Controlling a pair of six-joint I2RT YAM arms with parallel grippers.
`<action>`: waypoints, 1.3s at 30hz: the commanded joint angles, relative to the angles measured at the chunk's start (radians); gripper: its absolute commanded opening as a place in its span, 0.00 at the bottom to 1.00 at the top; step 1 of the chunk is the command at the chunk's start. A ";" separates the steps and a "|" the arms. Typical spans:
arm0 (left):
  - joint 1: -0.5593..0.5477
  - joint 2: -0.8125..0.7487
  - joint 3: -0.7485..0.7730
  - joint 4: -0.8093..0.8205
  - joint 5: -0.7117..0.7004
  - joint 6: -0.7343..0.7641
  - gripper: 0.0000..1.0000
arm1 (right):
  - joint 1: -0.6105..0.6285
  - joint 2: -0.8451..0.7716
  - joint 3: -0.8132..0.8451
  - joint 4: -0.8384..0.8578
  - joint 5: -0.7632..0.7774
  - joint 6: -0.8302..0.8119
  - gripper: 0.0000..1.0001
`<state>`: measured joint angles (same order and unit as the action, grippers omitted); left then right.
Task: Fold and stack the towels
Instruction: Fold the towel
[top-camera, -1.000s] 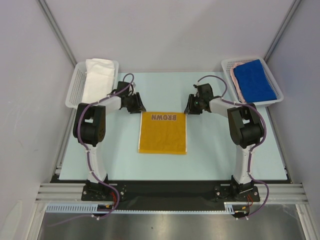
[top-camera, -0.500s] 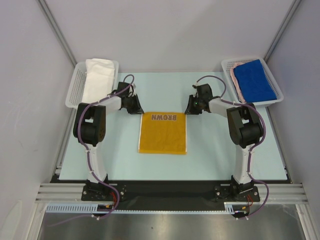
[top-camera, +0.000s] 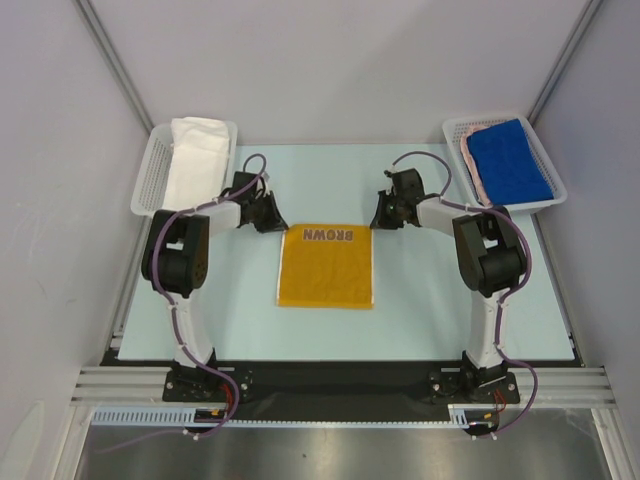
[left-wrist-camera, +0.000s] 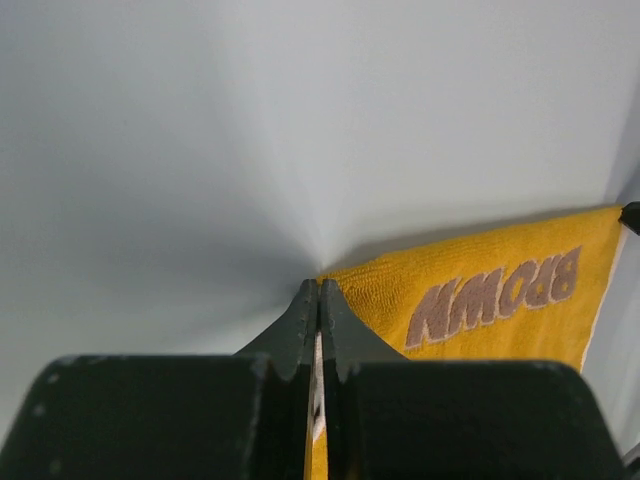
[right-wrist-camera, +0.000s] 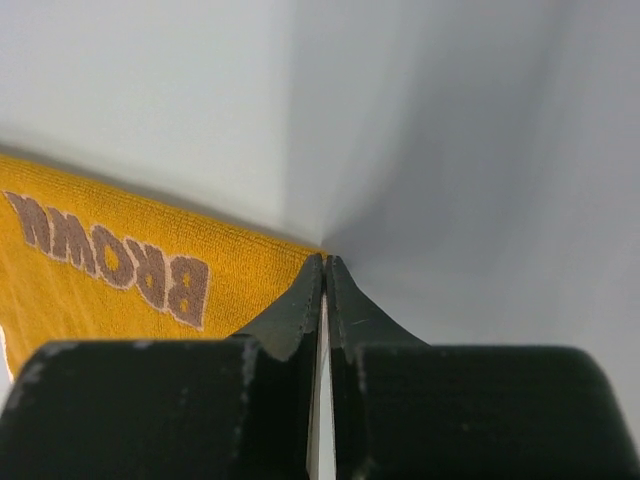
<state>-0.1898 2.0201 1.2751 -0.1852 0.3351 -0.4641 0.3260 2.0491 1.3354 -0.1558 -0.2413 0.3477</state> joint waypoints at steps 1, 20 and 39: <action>-0.008 -0.095 -0.068 0.107 0.002 -0.056 0.02 | 0.015 -0.076 -0.022 0.050 0.045 0.010 0.03; -0.043 -0.343 -0.333 0.348 -0.114 -0.110 0.04 | 0.045 -0.297 -0.217 0.180 0.102 0.068 0.01; -0.125 -0.648 -0.721 0.492 -0.289 -0.142 0.22 | 0.123 -0.595 -0.565 0.289 0.125 0.151 0.13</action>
<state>-0.3031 1.4433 0.6083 0.2508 0.0959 -0.5941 0.4263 1.5299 0.8223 0.0795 -0.1383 0.4721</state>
